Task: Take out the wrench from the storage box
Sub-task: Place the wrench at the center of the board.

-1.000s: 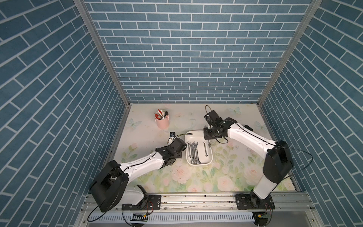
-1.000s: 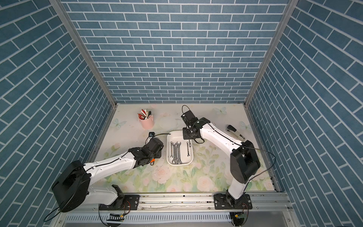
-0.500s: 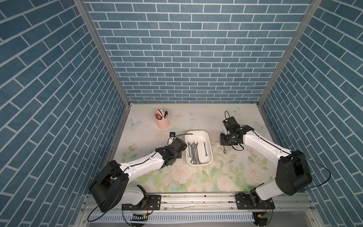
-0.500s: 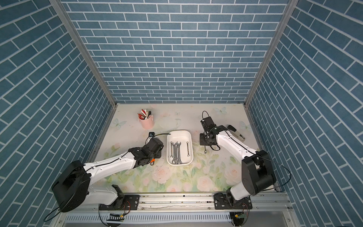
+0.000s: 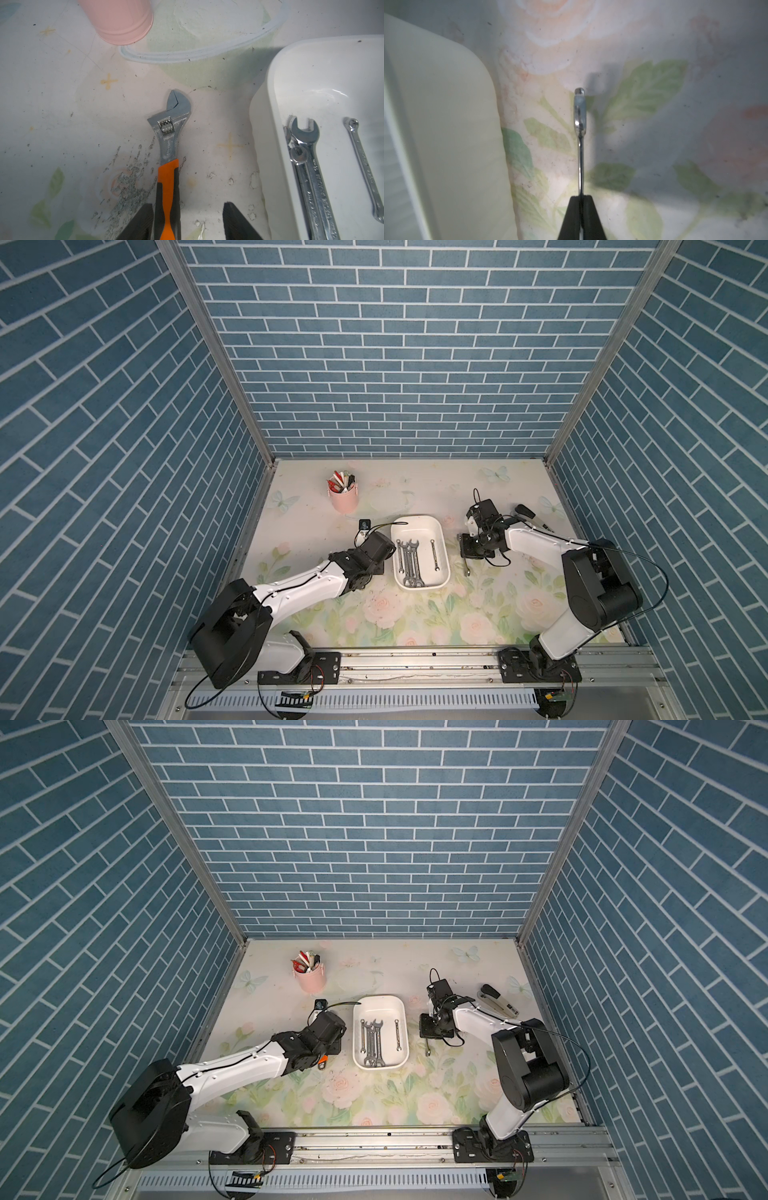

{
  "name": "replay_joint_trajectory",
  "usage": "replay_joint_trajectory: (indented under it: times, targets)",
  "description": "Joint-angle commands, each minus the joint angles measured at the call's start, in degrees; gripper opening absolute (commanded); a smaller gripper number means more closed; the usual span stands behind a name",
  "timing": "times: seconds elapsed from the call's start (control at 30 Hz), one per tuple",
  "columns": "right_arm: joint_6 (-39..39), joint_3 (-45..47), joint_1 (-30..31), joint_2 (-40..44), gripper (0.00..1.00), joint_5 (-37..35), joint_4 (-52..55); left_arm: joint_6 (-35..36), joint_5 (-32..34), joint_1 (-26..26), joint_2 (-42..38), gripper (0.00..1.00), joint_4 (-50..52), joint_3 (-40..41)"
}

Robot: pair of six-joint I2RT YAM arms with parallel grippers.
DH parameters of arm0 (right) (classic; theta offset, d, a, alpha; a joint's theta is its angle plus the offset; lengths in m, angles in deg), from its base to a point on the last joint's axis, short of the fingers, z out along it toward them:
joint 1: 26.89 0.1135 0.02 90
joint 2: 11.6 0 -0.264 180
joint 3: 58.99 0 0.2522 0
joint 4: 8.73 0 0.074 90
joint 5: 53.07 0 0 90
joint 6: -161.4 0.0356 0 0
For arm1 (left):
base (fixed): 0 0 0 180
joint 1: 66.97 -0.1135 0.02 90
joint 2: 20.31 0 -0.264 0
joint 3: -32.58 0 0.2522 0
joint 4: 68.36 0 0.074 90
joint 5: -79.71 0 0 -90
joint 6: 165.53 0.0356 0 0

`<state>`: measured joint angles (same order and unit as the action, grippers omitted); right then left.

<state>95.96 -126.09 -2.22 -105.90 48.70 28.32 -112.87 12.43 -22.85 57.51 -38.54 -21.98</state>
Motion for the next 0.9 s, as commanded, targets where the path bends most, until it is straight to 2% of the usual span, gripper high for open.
replay_joint_trajectory:
  times: [0.0,0.03,0.1,0.23,0.37,0.53,0.77,0.87]
  targets:
    - [-1.75,0.98,-1.23,-1.03,0.00,1.84,-2.23,-0.38,0.57,-0.25,-0.30,0.59,1.46,0.19]
    - [-1.86,1.10,-1.52,-1.20,0.01,1.94,-2.33,-0.43,0.53,-0.26,-0.30,0.59,1.44,0.19]
    - [-1.89,1.13,-2.18,-1.50,0.11,2.03,-2.51,-0.52,0.57,-0.19,-0.36,0.59,1.45,0.16]
    - [-1.98,0.83,-3.22,-1.98,0.21,1.91,-2.12,-0.60,0.39,-0.17,-0.70,0.59,1.54,-0.12]
    - [-2.06,-0.01,-3.70,-2.55,0.25,0.95,-0.49,-0.77,0.36,0.62,-1.48,0.60,2.21,-1.39]
    - [-1.88,-1.31,-3.74,-0.79,0.29,-0.32,1.83,-1.76,1.60,5.40,-0.36,0.62,4.04,-6.53]
    - [0.02,-2.91,-3.75,5.68,0.38,-2.75,6.30,-4.12,2.35,11.85,6.79,0.63,5.38,-17.05]
    - [1.50,-2.40,-3.66,9.16,0.41,-2.84,7.05,-5.83,1.69,12.69,11.76,0.63,6.39,-21.69]
